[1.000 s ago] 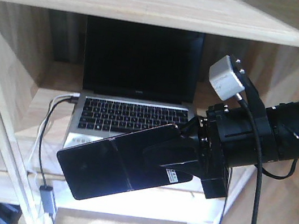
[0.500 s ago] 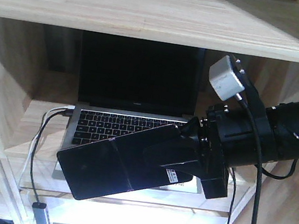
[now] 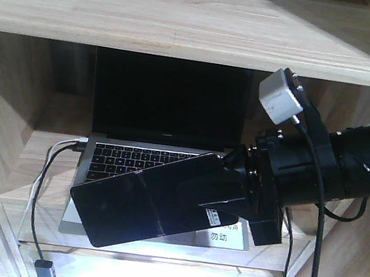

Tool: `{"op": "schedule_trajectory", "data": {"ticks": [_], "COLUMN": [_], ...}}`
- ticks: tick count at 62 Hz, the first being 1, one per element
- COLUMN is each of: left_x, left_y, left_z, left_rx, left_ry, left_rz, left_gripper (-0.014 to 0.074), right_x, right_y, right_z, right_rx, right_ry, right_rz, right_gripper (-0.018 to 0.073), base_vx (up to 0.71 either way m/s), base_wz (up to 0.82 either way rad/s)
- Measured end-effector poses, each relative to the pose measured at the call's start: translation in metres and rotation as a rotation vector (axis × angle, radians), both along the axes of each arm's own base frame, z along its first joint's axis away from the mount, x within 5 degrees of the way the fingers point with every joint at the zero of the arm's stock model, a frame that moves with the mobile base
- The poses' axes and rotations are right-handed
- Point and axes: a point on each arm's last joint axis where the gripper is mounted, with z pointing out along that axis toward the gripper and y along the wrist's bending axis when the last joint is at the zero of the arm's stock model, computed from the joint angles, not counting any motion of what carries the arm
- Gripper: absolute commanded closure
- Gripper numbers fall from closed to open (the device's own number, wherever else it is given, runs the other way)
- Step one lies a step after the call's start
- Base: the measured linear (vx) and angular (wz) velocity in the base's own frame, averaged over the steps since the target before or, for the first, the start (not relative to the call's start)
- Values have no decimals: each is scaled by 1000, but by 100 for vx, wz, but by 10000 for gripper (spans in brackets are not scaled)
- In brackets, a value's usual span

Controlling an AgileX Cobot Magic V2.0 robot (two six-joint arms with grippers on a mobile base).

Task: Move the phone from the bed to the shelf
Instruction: 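Approach the shelf with the laptop, phone held in the right gripper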

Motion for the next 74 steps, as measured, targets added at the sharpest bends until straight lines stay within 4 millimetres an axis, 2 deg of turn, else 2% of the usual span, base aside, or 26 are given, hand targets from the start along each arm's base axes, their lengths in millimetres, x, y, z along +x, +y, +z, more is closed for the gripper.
{"op": "schedule_trajectory", "data": {"ticks": [74], "left_x": [0], "left_y": [0], "left_z": [0], "left_rx": [0], "left_ry": [0], "left_rz": [0], "left_gripper": [595], "right_x": [0], "right_y": [1], "right_z": [1], "right_rx": [15], "right_ry": [4], "right_rz": [-4], "right_gripper": [561], "base_vx": [0], "base_wz": [0]}}
